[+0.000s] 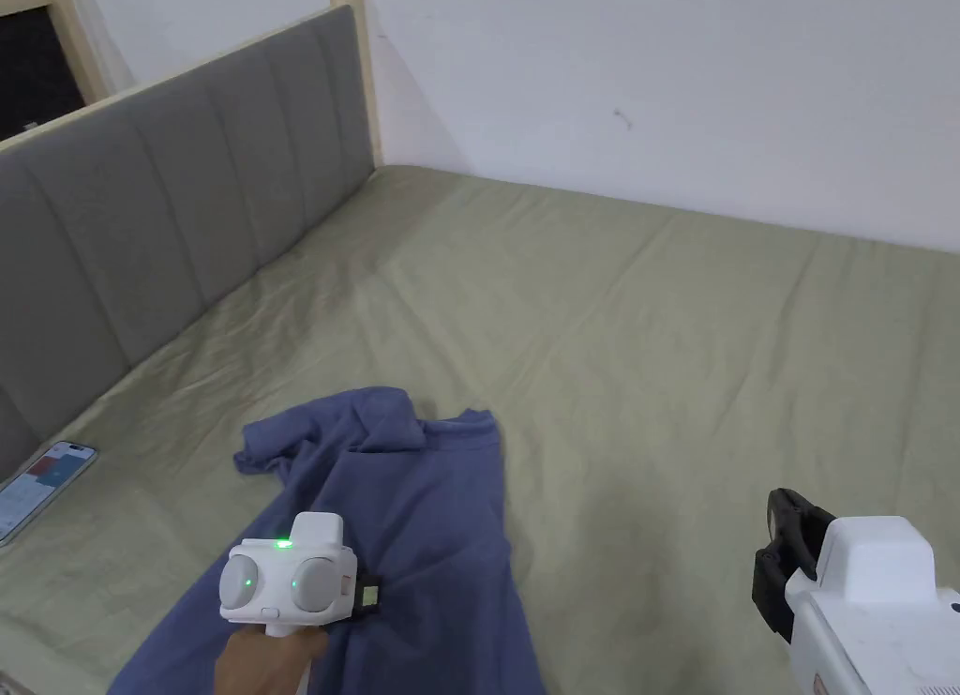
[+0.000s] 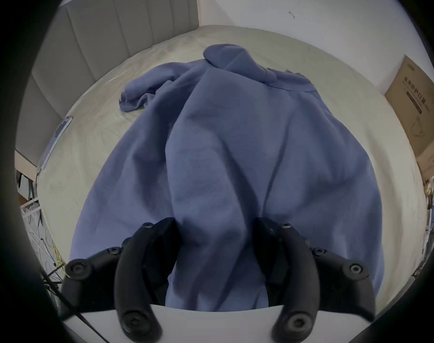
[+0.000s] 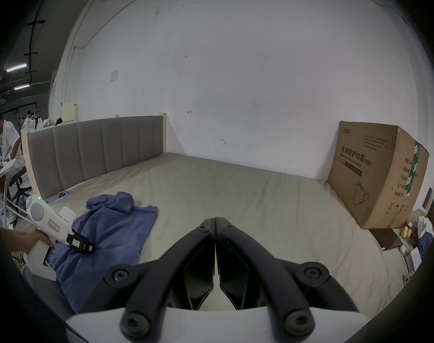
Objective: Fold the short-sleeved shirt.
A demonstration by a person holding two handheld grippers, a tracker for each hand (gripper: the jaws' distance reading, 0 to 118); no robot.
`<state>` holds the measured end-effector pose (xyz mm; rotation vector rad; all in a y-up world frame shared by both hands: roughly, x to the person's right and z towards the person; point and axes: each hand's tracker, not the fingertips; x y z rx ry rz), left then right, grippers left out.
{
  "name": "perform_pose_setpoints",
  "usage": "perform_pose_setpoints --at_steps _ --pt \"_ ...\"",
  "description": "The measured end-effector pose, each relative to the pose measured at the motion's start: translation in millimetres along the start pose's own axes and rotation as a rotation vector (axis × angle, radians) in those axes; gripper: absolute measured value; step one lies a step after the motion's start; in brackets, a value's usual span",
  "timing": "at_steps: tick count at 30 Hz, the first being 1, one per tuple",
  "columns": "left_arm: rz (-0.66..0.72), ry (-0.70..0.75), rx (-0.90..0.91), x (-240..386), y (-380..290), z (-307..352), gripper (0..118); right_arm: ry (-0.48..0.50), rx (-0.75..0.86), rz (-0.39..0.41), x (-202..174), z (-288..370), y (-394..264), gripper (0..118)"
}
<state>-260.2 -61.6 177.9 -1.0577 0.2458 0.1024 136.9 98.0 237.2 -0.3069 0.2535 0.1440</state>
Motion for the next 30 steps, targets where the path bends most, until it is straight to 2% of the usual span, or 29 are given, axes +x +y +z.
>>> perform_pose_setpoints --at_steps 2,3,4,5,10,14,23,30 --pt "-0.023 -0.014 0.004 4.8 1.8 3.0 43 -0.013 -0.004 -0.008 6.3 3.1 -2.3 0" --pt "-0.048 -0.011 0.008 6.1 2.6 3.6 23 -0.016 -0.007 -0.016 9.9 4.5 -2.6 0" --pt "-0.057 -0.021 0.008 7.2 2.2 10.9 11 -0.019 -0.008 -0.022 13.0 6.4 -2.5 0" --pt "-0.049 -0.019 0.009 7.5 2.8 15.4 5 -0.023 -0.006 -0.029 16.4 9.2 -2.1 0" --pt "0.079 -0.173 0.157 1.6 10.1 68.1 2 -0.048 0.024 -0.051 35.2 27.7 2.2 0" --pt "0.089 -0.284 0.266 14.5 34.6 121.9 2 -0.079 0.054 -0.068 53.1 47.7 6.1 0" --pt "-0.151 -0.478 0.500 109.5 101.4 248.9 2 -0.181 0.123 -0.090 100.9 102.2 11.6 0" --pt "-0.357 -0.616 0.553 199.3 118.6 288.8 2 -0.273 0.155 -0.101 136.2 138.8 9.4 0"
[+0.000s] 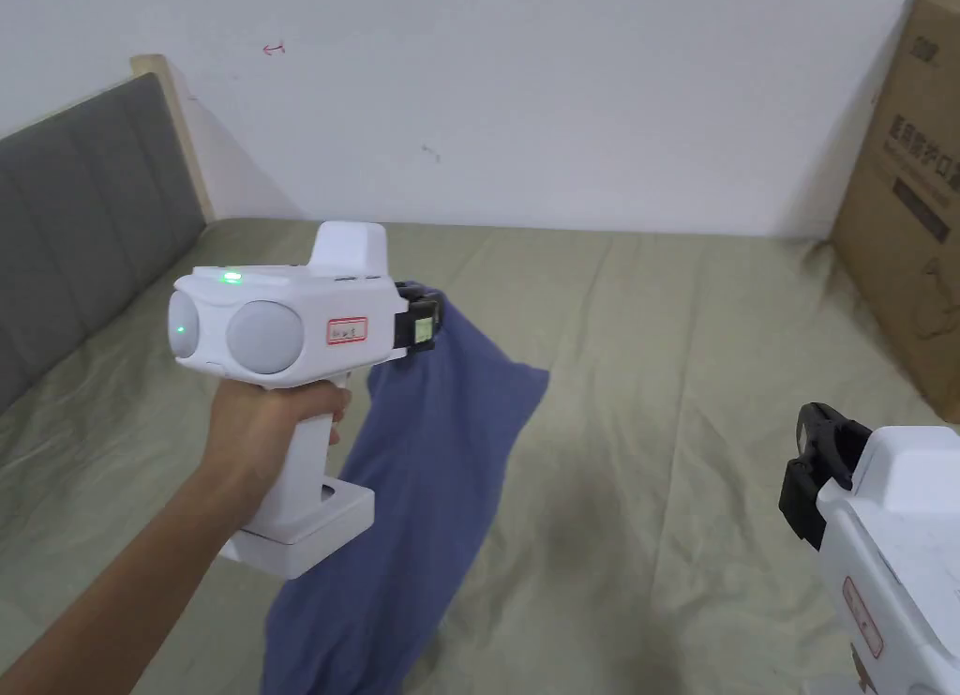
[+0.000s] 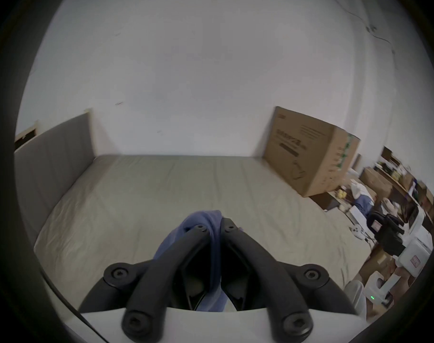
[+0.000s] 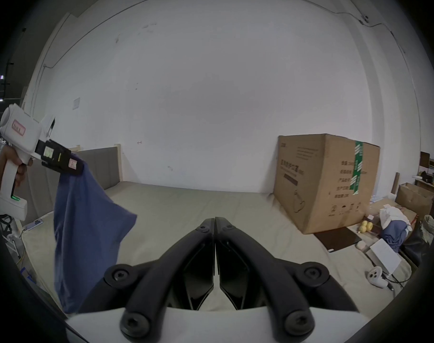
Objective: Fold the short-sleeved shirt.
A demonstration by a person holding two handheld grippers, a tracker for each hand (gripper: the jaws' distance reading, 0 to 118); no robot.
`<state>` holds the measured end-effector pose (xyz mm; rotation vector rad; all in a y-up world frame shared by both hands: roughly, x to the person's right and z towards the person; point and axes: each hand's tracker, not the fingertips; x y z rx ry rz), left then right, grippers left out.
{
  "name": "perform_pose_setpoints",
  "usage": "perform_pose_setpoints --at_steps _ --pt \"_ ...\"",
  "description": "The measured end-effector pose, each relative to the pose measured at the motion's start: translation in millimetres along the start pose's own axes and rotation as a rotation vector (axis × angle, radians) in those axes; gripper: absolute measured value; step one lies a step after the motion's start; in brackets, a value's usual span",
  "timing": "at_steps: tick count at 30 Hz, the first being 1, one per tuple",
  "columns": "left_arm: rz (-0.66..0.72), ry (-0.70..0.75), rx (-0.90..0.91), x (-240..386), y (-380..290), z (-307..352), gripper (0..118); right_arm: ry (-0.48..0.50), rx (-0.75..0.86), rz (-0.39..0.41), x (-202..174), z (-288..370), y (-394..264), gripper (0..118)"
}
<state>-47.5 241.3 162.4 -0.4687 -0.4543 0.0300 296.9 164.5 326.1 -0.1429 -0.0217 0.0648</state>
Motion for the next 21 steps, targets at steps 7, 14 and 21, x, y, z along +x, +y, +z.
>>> perform_pose_setpoints --at_steps 7,14,21 --pt "-0.043 -0.165 -0.053 63.2 -13.5 -44.6 2 -0.082 0.000 -0.001 32.8 16.7 -2.0 0" --pt "-0.076 -0.271 -0.242 91.6 -81.6 -84.1 2 -0.123 -0.030 -0.001 47.9 17.6 -12.1 0" --pt "-0.119 -0.199 -0.513 84.5 -176.6 -126.6 2 -0.103 -0.069 -0.009 42.3 6.0 -24.8 0"
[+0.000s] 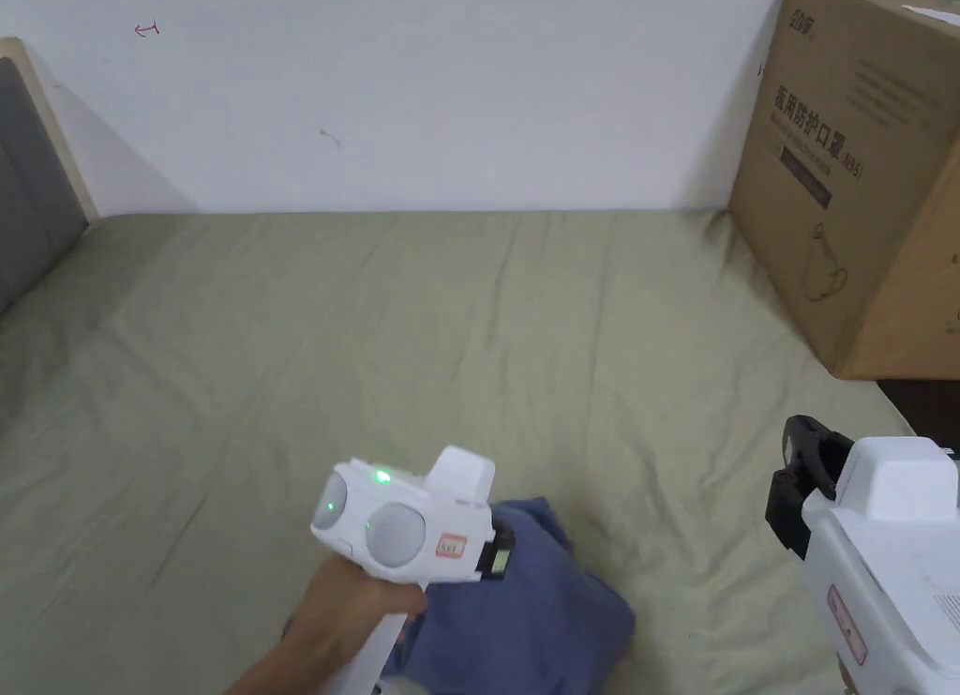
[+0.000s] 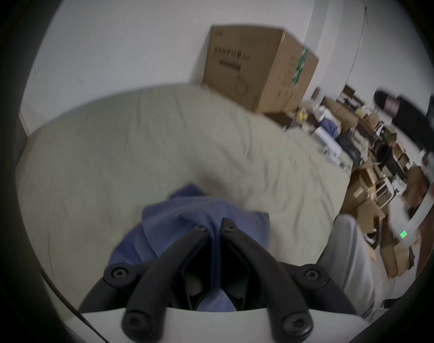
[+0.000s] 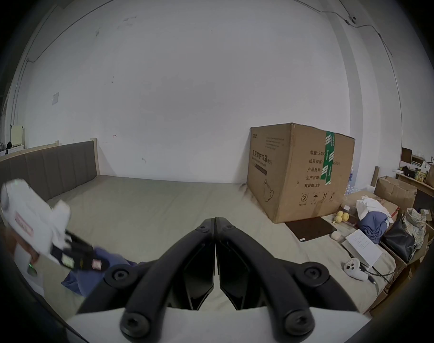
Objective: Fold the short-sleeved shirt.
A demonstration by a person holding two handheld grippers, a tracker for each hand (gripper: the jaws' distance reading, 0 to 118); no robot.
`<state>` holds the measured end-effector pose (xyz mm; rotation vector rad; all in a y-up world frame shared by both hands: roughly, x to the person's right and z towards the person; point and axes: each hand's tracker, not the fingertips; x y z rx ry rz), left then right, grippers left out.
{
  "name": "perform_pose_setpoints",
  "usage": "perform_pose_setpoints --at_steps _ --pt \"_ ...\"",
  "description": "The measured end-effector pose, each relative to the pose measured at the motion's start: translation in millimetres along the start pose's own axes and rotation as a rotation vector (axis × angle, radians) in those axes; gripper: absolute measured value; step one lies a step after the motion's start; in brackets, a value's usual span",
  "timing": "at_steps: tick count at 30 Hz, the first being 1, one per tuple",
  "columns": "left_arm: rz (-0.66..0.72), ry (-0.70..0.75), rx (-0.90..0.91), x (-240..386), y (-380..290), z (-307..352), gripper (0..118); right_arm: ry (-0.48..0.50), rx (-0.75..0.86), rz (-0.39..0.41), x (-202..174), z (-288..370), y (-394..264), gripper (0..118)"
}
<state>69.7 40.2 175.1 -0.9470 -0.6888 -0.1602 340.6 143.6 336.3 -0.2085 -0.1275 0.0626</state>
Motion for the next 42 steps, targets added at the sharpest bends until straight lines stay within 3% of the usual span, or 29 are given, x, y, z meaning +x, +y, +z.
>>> perform_pose_setpoints --at_steps 7,12,14,16,18,19,26,35,39,41,42 --pt "0.045 0.085 -0.155 -14.0 -46.9 -60.4 2 0.029 -0.033 0.000 -8.0 -7.0 -9.8 0" --pt "0.070 0.110 -0.125 -2.6 -37.9 -46.2 4 0.031 -0.037 -0.002 -9.0 -4.6 -9.0 0" --pt "0.108 0.093 -0.057 0.1 -32.1 -28.8 21 0.030 -0.028 -0.005 -9.2 -1.0 -5.6 0" --pt "0.160 0.070 0.015 3.7 -26.7 -9.8 72 0.029 -0.018 -0.005 -10.0 2.4 -1.8 0" --pt "0.166 0.073 0.117 8.4 -20.2 15.5 115 0.029 -0.006 -0.008 -10.6 5.4 2.3 0" --pt "0.159 0.083 0.180 11.7 -17.4 29.6 118 0.029 -0.001 -0.009 -11.1 6.9 4.4 0" --pt "0.059 0.275 0.525 16.2 -4.7 117.4 115 0.035 0.047 -0.014 -15.6 15.8 21.0 0" --pt "0.094 0.562 0.799 -8.3 -32.5 174.0 90 0.037 0.084 -0.017 -22.8 20.7 31.5 0" --pt "0.133 0.600 0.832 -22.4 -45.3 182.0 75 0.043 0.088 -0.013 -27.3 23.1 33.8 0" --pt "0.151 0.611 0.832 -27.1 -47.9 184.6 41 0.045 0.088 -0.013 -29.2 23.7 34.1 0" --pt "0.155 0.605 0.817 -31.0 -48.3 184.9 14 0.047 0.088 -0.014 -30.1 23.9 34.1 0"
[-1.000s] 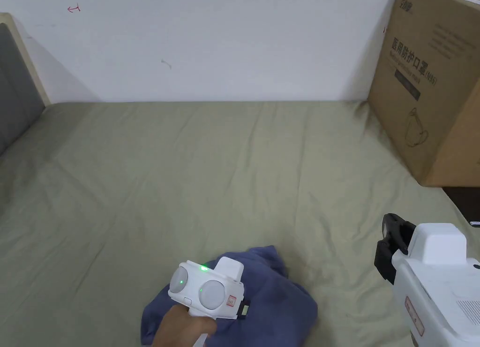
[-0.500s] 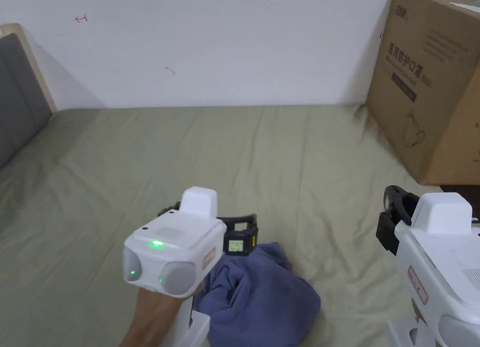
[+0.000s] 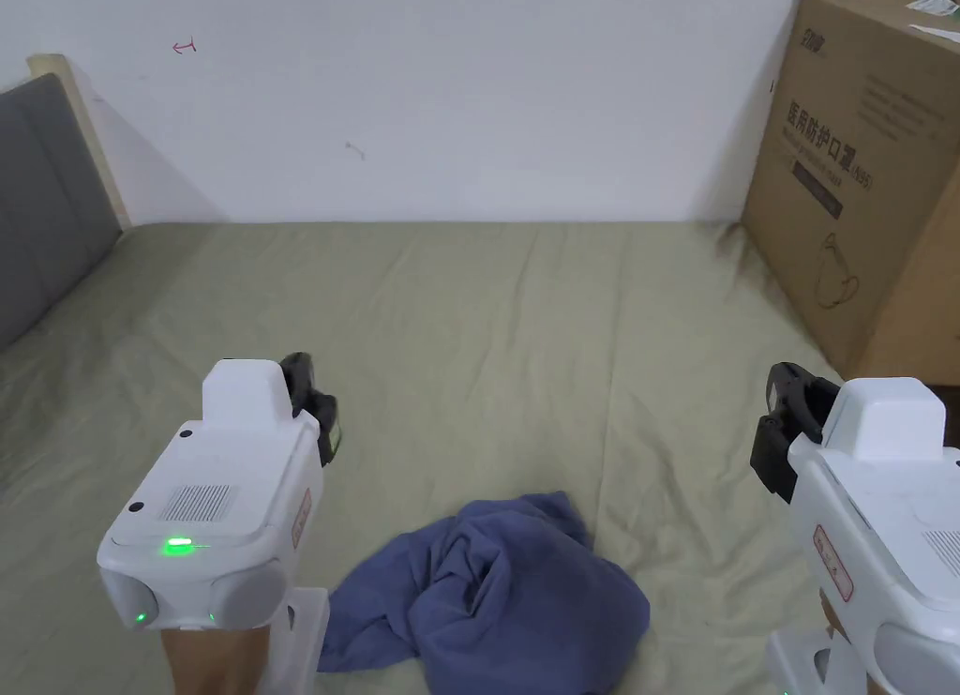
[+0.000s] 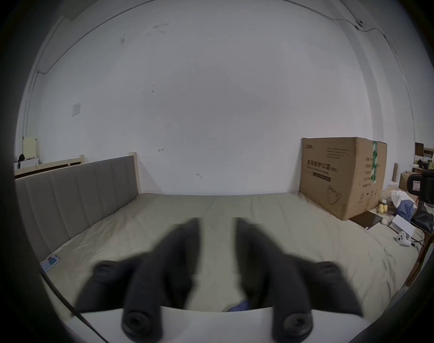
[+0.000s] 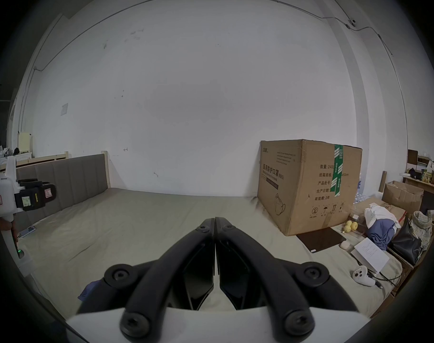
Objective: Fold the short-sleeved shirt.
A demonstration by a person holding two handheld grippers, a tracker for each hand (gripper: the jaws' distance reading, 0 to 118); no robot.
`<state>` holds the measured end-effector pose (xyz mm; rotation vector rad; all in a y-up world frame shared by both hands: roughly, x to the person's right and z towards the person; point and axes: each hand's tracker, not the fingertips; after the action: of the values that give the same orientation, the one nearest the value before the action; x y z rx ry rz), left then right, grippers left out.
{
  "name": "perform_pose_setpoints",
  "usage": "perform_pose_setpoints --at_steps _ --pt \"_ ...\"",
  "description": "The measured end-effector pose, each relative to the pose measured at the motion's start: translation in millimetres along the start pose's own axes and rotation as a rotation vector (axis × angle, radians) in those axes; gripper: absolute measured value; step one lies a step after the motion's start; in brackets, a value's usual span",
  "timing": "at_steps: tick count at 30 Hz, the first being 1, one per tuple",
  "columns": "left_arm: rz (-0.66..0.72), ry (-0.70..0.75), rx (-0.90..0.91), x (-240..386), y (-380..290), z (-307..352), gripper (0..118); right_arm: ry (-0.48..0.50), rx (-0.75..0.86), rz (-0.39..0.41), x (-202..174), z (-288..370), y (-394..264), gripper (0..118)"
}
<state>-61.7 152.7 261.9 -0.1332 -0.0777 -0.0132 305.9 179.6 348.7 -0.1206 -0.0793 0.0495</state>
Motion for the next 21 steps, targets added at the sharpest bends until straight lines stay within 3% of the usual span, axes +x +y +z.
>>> perform_pose_setpoints --at_steps 1,2,8,21 --pt "0.002 0.003 -0.011 -3.5 -1.5 -2.1 1 0.001 0.000 0.000 -0.3 -0.8 -0.2 0" --pt "0.002 -0.008 -0.026 -5.9 -2.5 -4.0 0 0.001 0.000 0.001 -1.2 -1.0 -0.1 0" --pt "0.020 -0.017 -0.095 -7.4 -8.3 -10.3 0 0.006 0.001 0.000 -2.7 -1.5 -0.3 0" --pt "0.107 -0.087 -0.671 -19.8 -106.4 -45.6 0 0.013 -0.053 0.005 -2.5 -13.4 -15.6 0"
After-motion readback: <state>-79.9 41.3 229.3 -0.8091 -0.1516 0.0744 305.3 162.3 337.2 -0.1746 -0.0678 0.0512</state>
